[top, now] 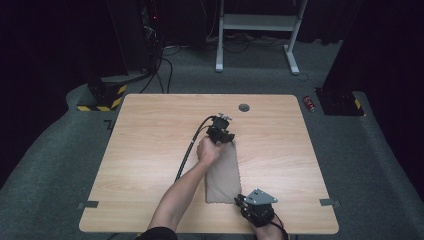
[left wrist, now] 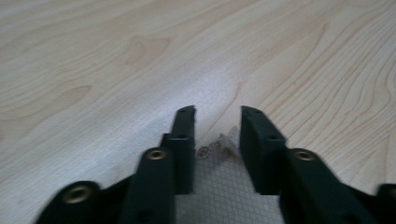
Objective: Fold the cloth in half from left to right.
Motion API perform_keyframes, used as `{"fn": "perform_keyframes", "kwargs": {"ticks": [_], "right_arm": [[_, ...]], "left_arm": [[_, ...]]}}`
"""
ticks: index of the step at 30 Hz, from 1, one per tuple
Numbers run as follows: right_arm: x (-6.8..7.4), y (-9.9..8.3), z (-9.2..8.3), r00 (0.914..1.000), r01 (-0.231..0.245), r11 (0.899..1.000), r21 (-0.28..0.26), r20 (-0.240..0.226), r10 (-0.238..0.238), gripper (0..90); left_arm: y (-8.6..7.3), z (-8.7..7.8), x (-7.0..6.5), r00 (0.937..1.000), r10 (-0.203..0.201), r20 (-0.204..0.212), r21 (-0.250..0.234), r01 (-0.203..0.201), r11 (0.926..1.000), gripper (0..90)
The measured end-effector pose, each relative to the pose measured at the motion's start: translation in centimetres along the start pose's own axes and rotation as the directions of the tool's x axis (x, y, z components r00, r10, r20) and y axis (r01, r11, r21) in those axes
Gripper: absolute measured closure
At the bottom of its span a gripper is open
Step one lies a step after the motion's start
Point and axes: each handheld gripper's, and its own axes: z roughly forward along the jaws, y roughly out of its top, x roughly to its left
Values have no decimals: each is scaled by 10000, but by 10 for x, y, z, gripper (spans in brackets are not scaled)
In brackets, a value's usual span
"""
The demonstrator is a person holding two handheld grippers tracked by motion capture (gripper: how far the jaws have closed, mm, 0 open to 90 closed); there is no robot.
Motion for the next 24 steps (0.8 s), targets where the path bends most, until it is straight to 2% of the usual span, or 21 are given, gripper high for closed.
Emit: {"fn": "perform_keyframes", "kwargs": {"ticks": [5, 9, 13, 17, 20, 23, 24], "right_arm": [[-13, 8, -7, 9994, -263, 9987, -442, 219, 273, 707], [-18, 19, -4, 9997, -74, 9987, -506, 209, 85, 713], [-21, 24, 10, 10000, 96, 9999, -84, 25, -96, 713], [-22, 23, 23, 9995, 302, 9989, 350, -83, -299, 708], [-23, 20, 26, 9994, 334, 9983, 486, -113, -329, 706], [-24, 19, 24, 9993, 347, 9979, 541, -129, -341, 702], [-24, 18, 24, 9992, 390, 9977, 547, -121, -384, 700]], "left_arm": [[-11, -35, 5, 9997, -137, -198, -433, 129, 9990, 515], [-37, -60, 4, 9987, 330, -382, -231, -338, 9992, 494], [-71, -77, 0, 9978, 494, -443, -84, -498, 9987, 480], [-95, -80, -1, 9949, 723, -701, 196, -711, 9973, 474], [-99, -75, 3, 9950, 545, -838, 282, -523, 9982, 473], [-100, -67, 8, 9897, 557, -1316, 533, -490, 9974, 474], [-101, -66, 11, 9908, 426, -1281, 443, -372, 9983, 467]]}}
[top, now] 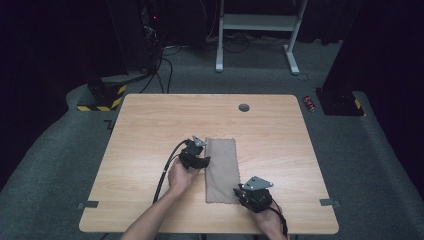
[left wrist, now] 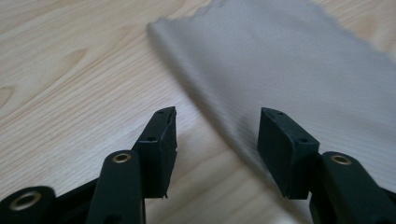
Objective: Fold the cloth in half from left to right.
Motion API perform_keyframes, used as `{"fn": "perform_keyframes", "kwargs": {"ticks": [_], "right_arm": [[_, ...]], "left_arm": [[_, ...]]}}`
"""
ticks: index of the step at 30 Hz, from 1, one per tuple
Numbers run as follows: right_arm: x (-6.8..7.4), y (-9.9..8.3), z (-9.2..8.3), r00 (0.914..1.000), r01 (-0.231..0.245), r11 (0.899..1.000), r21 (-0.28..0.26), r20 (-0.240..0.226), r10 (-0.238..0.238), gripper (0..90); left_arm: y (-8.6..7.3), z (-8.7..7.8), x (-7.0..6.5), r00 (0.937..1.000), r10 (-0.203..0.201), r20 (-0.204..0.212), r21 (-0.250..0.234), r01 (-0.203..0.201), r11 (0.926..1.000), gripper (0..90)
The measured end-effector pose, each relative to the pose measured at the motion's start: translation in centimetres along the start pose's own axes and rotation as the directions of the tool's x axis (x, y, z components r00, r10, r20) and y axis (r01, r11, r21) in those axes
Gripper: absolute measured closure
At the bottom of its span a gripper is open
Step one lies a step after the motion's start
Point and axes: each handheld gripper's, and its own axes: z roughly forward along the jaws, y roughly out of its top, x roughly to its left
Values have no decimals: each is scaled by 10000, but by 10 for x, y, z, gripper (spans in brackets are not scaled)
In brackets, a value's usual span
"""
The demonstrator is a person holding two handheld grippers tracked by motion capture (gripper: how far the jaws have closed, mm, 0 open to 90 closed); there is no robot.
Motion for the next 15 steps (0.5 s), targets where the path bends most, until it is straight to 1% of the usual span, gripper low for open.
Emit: {"fn": "perform_keyframes", "kwargs": {"ticks": [1, 3, 6, 7, 9, 11, 13, 14, 15], "right_arm": [[0, -1, -1, 10000, -5, 10000, 10, -22, 5, 698], [-3, -3, -3, 10000, 31, 10000, 21, -64, -31, 696], [-6, -3, -4, 9999, -46, 10000, 58, -105, 47, 691], [-6, -3, -4, 9999, -79, 9999, 99, -107, 80, 691], [-6, -2, -4, 10000, -31, 10000, 95, -81, 31, 692], [-6, -3, -4, 9999, -47, 10000, 81, -93, 47, 691], [-6, -3, -3, 9999, -53, 10000, 27, -118, 54, 690], [-6, -3, -4, 9999, -87, 10000, 39, -131, 88, 691], [-7, -3, -4, 9999, -54, 10000, 41, -143, 55, 688]], "left_arm": [[-1, 0, 2, 9999, -127, -18, -49, 127, 9999, 465], [-2, 0, 4, 9997, -158, -168, -87, 157, 9998, 464], [-3, -4, 5, 9991, -298, -308, -8, 298, 9996, 458], [-5, -7, 4, 9992, -310, -246, -54, 309, 9995, 451], [-9, -16, 1, 9991, -403, 129, -327, 407, 9986, 437], [-16, -26, -7, 9973, -434, 598, -503, 464, 9977, 421], [-23, -35, -18, 9959, -178, 882, -494, 222, 9985, 409], [-28, -39, -25, 9941, -145, 1075, -516, 202, 9985, 403], [-31, -41, -29, 9922, -195, 1230, -517, 260, 9983, 397]]}}
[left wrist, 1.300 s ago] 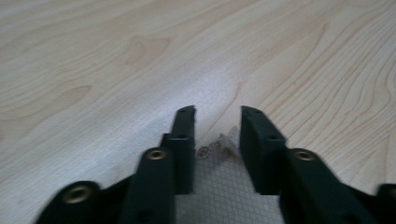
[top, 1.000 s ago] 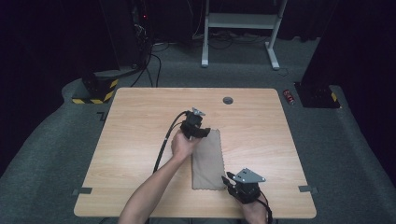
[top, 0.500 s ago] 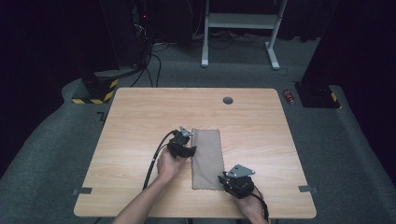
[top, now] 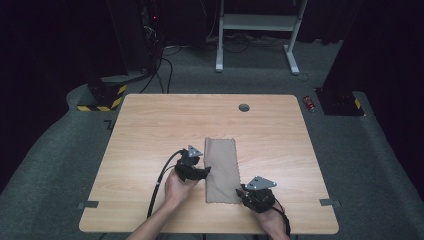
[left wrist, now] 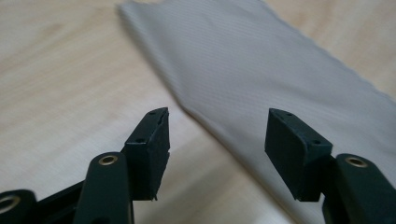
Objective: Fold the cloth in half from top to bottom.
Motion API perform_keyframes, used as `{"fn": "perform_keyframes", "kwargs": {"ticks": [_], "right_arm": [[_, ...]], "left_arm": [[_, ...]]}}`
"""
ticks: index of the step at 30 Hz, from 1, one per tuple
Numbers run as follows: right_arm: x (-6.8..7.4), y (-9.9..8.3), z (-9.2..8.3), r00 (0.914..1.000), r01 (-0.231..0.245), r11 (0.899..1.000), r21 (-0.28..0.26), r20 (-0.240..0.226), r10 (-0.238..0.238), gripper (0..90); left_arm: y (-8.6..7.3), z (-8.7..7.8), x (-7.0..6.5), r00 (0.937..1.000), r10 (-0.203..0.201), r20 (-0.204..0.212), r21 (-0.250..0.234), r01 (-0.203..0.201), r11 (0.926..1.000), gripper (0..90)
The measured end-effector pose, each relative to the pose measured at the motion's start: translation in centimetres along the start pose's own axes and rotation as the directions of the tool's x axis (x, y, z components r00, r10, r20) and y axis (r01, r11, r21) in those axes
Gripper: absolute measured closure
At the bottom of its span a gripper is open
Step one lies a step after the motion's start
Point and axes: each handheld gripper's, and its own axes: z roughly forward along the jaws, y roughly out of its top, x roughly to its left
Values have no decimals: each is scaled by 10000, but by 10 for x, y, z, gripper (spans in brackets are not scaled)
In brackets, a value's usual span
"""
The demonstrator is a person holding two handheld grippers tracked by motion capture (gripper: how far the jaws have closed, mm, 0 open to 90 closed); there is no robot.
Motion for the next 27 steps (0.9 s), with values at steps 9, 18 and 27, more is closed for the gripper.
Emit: {"fn": "perform_keyframes", "kwargs": {"ticks": [9, 18, 27], "right_arm": [[-1, 0, 0, 10000, -59, 10000, -38, 19, 59, 675], [0, 3, 0, 9999, 72, 9998, 163, 149, -75, 665], [-1, 6, -1, 9998, -45, 10000, 47, 187, 44, 651]], "left_arm": [[-26, -6, -26, 9990, 430, -120, 415, -424, 9982, 382], [-42, -17, -27, 9976, 313, -620, 163, -303, 9994, 403], [-47, -21, -37, 9960, 552, -698, 315, -531, 9981, 386]]}}
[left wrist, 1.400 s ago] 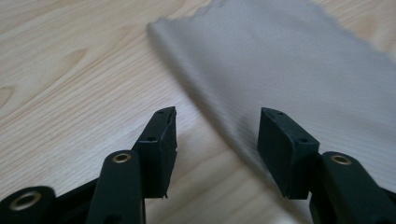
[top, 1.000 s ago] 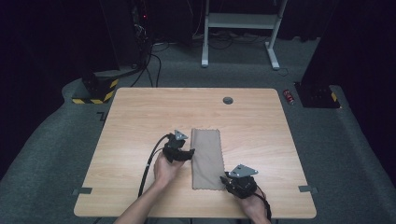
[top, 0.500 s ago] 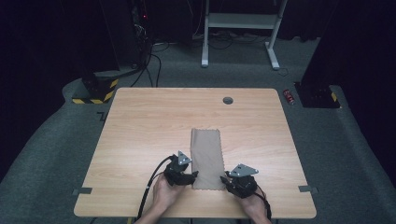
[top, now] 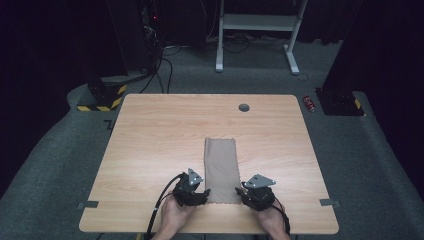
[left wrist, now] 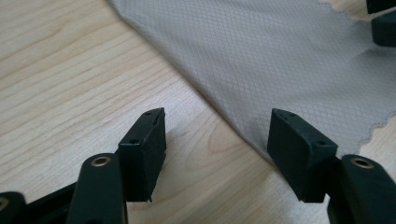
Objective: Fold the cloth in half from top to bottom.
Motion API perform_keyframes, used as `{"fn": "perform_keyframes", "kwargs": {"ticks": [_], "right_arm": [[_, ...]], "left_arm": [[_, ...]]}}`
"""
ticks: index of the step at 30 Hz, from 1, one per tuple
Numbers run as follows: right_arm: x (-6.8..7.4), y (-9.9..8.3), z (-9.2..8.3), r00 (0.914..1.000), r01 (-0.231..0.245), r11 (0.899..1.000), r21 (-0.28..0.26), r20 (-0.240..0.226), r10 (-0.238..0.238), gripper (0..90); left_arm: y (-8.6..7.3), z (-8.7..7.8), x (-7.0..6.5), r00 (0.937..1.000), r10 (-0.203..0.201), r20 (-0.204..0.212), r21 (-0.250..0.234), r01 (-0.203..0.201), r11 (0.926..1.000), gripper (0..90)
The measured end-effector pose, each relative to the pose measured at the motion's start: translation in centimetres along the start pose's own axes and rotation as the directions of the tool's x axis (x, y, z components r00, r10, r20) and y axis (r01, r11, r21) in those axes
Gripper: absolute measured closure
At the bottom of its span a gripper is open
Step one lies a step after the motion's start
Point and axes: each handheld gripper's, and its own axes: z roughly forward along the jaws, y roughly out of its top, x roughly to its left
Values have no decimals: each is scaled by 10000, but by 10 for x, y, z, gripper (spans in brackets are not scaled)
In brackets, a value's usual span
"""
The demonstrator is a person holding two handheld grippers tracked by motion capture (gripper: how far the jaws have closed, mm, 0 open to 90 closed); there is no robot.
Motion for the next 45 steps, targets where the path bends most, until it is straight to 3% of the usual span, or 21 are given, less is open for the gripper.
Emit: {"fn": "perform_keyframes", "kwargs": {"ticks": [6, 13, 18, 23, 26, 29, 35, 41, 45], "right_arm": [[-4, -5, -2, 9998, -176, 9998, 135, -47, 176, 656], [1, -6, -3, 9995, 25, 9997, 231, -303, -18, 781], [5, -8, -4, 9994, -30, 9998, 215, -346, 38, 805], [6, -8, -5, 9994, -13, 9997, 261, -354, 22, 785], [4, -8, -5, 9994, -109, 9997, 204, -323, 116, 760], [7, -10, -5, 9995, -69, 9999, 122, -323, 73, 780], [10, -10, -6, 9993, -13, 9999, 167, -376, 20, 778], [4, -9, -6, 9977, -112, 9998, 182, -673, 124, 704], [-4, -5, -6, 9947, -493, 9987, -113, -906, 481, 692]], "left_arm": [[-5, -6, -3, 10000, 11, 0, 71, -11, 10000, 410], [-13, -10, -2, 9998, 2, -174, -119, -4, 9999, 418], [-20, -16, 2, 9997, -116, -199, -190, 112, 9998, 421], [-21, -18, 1, 9989, -330, 326, -413, 343, 9986, 412], [-18, -18, -6, 9993, -162, 344, -730, 186, 9972, 409], [-14, -11, -12, 9996, -25, 290, -410, 37, 9992, 401], [-17, -11, -12, 9995, 262, 176, -336, -256, 9991, 415], [-19, -14, -9, 9991, 157, 395, -353, -143, 9993, 417], [-16, -15, 3, 9972, -278, 696, -613, 321, 9976, 393]]}}
